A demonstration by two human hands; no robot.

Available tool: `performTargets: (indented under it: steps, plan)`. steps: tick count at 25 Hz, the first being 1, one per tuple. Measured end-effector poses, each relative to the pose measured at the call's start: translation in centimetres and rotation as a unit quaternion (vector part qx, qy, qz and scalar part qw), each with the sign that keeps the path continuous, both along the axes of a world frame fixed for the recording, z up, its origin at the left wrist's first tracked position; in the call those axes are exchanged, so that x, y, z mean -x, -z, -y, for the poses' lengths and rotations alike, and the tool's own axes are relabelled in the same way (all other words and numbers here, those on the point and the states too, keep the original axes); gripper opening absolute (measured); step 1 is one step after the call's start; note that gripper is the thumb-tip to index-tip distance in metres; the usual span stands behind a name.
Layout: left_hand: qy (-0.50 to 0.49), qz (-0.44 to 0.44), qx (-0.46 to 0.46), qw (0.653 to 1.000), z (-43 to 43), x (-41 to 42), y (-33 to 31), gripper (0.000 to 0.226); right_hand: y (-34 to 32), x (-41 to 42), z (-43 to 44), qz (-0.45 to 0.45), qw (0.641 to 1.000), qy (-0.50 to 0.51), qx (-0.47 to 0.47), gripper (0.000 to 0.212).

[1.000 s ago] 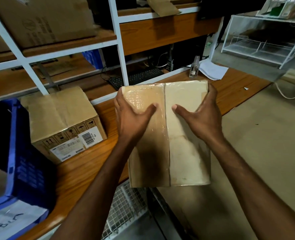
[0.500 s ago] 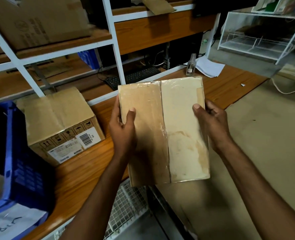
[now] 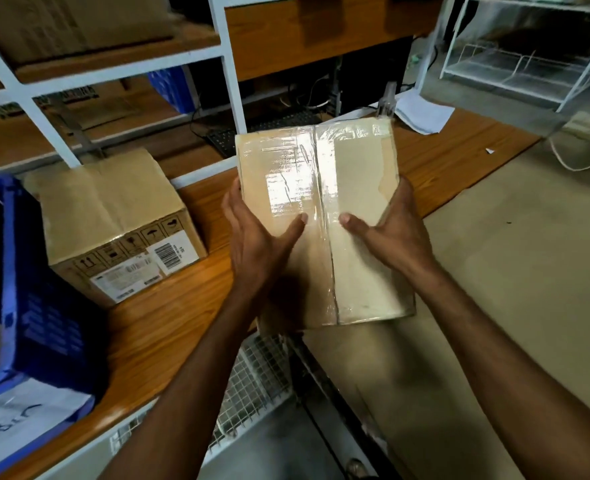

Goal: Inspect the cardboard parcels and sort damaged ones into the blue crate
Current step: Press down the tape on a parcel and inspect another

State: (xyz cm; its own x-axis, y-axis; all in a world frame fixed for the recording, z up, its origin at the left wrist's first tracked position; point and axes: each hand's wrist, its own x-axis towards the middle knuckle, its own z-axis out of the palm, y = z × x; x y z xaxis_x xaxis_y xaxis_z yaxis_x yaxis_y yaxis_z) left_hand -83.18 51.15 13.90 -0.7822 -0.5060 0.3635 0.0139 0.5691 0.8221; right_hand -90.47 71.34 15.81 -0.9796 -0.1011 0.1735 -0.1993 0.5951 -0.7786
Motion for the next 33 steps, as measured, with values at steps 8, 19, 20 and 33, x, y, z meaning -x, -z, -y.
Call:
performTargets:
  steps: [8,19,20,33]
  plan:
    - [0.015,0.06,0.056,0.997,-0.4,-0.3,0.0,0.148,-0.2,-0.3,-0.2,0.022,0.999,-0.011,-0.032,0.139]
    - [0.102,0.029,-0.024,0.994,0.4,-3.4,3.0,0.141,2.3,-3.2,-2.9,0.042,0.998,-0.054,0.003,0.124]
    - [0.103,0.035,-0.032,0.994,0.3,-3.8,3.1,0.134,2.6,-3.4,-2.9,0.039,0.999,-0.032,0.001,0.116]
    - [0.061,0.001,-0.139,0.988,-0.7,-5.2,6.4,0.072,6.5,-3.3,-4.1,0.117,0.967,-0.016,0.228,0.048]
